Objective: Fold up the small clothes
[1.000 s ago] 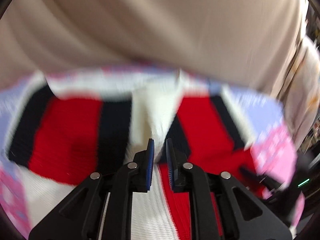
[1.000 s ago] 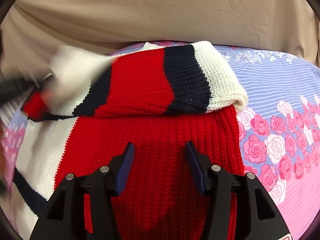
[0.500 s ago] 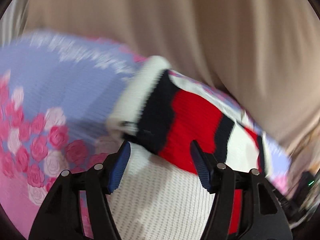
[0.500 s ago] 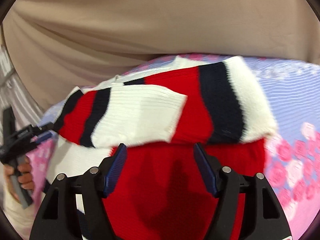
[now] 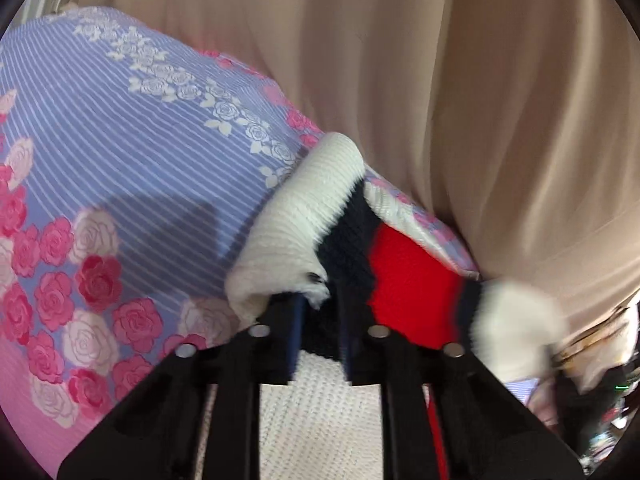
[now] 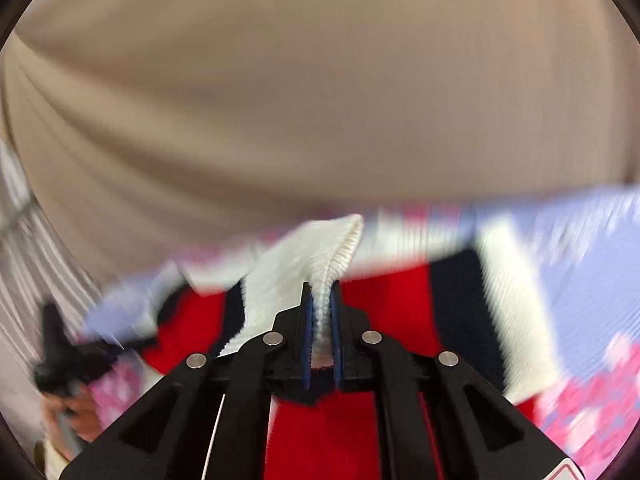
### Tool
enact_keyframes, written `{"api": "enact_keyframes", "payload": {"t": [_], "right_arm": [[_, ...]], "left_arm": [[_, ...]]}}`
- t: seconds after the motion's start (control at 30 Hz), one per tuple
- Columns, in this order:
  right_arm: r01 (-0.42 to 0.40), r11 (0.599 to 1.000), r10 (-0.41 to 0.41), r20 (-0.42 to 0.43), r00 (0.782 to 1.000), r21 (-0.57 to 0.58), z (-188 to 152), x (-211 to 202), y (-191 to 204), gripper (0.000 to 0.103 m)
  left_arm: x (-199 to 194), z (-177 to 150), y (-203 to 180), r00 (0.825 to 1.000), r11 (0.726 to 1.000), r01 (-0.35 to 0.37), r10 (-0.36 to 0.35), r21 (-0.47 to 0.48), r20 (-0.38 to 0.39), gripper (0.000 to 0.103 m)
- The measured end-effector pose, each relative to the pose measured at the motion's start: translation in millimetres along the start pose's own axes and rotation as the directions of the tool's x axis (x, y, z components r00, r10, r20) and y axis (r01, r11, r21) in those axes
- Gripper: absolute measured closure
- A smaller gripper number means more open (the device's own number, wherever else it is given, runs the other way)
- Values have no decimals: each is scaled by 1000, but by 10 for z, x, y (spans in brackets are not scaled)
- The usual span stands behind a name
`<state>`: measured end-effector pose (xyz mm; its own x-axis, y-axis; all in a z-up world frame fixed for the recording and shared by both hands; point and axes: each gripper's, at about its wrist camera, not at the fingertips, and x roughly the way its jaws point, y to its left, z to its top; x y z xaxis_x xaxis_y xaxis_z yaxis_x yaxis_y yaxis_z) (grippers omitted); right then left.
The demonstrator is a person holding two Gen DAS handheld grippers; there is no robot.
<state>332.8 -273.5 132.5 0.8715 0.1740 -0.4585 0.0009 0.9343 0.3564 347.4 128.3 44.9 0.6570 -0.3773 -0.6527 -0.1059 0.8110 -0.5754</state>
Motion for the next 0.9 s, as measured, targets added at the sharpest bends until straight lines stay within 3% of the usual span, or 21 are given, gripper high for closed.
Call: {"api": "enact_keyframes", "payload": {"t": [0.07,0.13,0.17,0.2,0.23,0.27,0.37,0.43,0.5,0.53,0.67,0.7,0.77,0.83,0.9], "right_arm": [[47,999,-47,59,997,5,57,-125,-171,96],[178,984,-178,-62,982,-9,-86,194,-426,96],[244,969,-246,-185,951,-34,-247,505,-611,96],[285,957,-287,-243,927,-44,-361,657,-724,96],[287,958,-284,-263,922,-29,-437,698,-801,96],[246,969,-238,-223,946,11,-421,578,-811,96],[145,988,-141,-89,986,45,-292,233,-733,96],[200,980,-198,-119,973,2,-348,333,-776,96],[254,967,-248,-251,936,-8,-548,676,-969,97],[242,970,-237,-216,947,-3,-563,626,-978,96],[284,959,-278,-144,950,19,-439,321,-740,90],[294,956,-291,-114,950,3,-392,267,-650,82],[234,971,-238,-79,968,-52,-269,230,-346,82],[131,984,-143,-101,984,-117,-182,349,-14,79],[-26,984,-1,-155,988,-174,-123,579,408,64]], "left_arm": [[75,-97,-31,1000,999,-20,21,26,-10,92],[220,-217,-81,998,997,-52,55,55,-41,94],[309,-277,-97,996,996,-63,67,63,-64,95],[373,-334,-101,994,996,-70,75,62,-81,95],[380,-374,-114,994,995,-78,83,67,-66,95],[349,-405,-157,994,990,-101,105,97,-37,95],[357,-469,-264,989,976,-146,148,164,0,95],[374,-520,-302,987,970,-160,159,186,18,94],[380,-582,-367,984,961,-178,173,209,46,94],[369,-621,-399,982,956,-190,180,223,63,94],[301,-878,-463,976,946,-204,177,252,125,92],[284,-908,-456,976,948,-200,172,248,130,92],[259,-937,-444,979,954,-187,161,234,126,91],[270,-909,-376,981,959,-175,151,223,124,91],[249,-929,-364,982,961,-169,144,221,123,91]]}}
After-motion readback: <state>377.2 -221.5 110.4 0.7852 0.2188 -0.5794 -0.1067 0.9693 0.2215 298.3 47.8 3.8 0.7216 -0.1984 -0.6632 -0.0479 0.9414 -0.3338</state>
